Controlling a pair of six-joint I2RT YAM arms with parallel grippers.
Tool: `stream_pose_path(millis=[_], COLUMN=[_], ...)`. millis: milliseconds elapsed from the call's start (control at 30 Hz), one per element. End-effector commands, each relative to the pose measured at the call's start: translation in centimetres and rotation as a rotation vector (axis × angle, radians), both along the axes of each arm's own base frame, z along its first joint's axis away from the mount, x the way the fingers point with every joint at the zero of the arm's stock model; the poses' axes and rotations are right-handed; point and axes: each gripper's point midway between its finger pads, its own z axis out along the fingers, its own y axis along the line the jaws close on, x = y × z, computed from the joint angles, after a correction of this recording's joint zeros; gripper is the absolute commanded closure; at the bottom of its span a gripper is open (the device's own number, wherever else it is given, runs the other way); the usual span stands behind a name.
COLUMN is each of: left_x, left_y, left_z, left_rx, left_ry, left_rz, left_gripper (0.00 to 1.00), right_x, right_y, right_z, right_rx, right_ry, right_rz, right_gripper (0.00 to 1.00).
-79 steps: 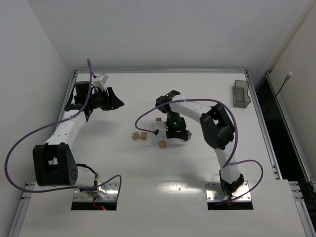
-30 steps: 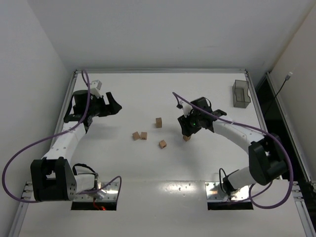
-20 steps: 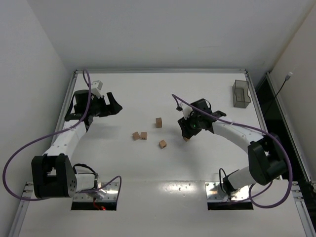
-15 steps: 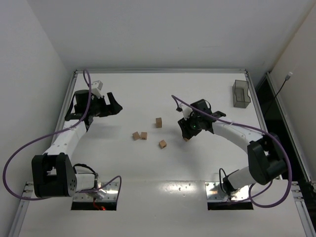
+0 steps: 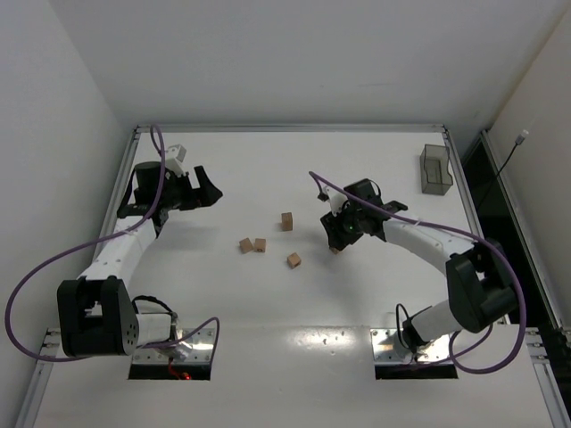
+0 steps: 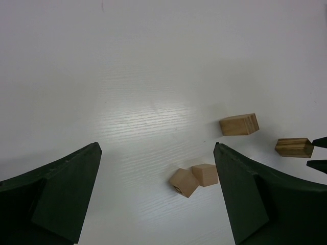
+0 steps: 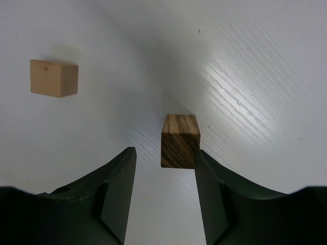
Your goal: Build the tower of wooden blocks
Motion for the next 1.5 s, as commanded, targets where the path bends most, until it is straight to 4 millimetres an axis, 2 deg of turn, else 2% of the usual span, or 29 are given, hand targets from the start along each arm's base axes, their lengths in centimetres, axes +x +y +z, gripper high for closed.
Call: stream_pose_path(millis=[0, 433, 567, 833, 1067, 1267, 1367, 1433, 1467], left_x=[0.9, 0.7, 0.7, 0.8, 0.8, 0.9, 0.9, 0.9, 0.9], left_y=[0.0, -0.2, -0.2, -0.2, -0.2, 0.0, 0.0, 0.0, 0.0], left_z=[1.9, 1.3, 1.3, 1.5, 1.5, 1.4, 1.4, 1.4, 1.4], left_rx=[-0.006, -0.011, -0.011, -0.01, -0.01, 0.002, 0.002, 0.002, 0.002], left_ry=[-0.07, -0.061, -0.061, -0.07, -0.07, -0.073, -0.073, -0.073, -0.073], left_rz=[-0.011, -0.019, -0.019, -0.019, -0.019, -0.015, -0.015, -0.015, -0.015], left_gripper=[0.1, 0.1, 0.09, 0.09, 0.09, 0.09, 0.09, 0.09, 0.09], right_x=[-0.6, -0.5, 0.0, 0.4, 0.3, 0.9, 0.8, 0.8, 1.1], right_y=[0.4, 0.6, 0.1, -0.4, 0.1, 0.5, 0.5, 0.5, 0.3], right_z=[0.2, 2.7, 3.4, 2.1, 0.6, 0.6, 0.0, 0.0, 0.1], right_rx=[0.026, 0.062, 0.041, -0.003, -0.005, 0.008, -0.001, -0.001, 0.003], right_ry=[-0.005, -0.072, -0.103, -0.08, -0.022, -0.03, -0.012, -0.012, -0.02], right_rz=[0.02, 0.034, 0.011, -0.02, -0.003, 0.002, 0.002, 0.002, -0.007], right_gripper=[0.54, 0.54, 0.54, 0.54, 0.54, 0.54, 0.62, 0.76, 0.9])
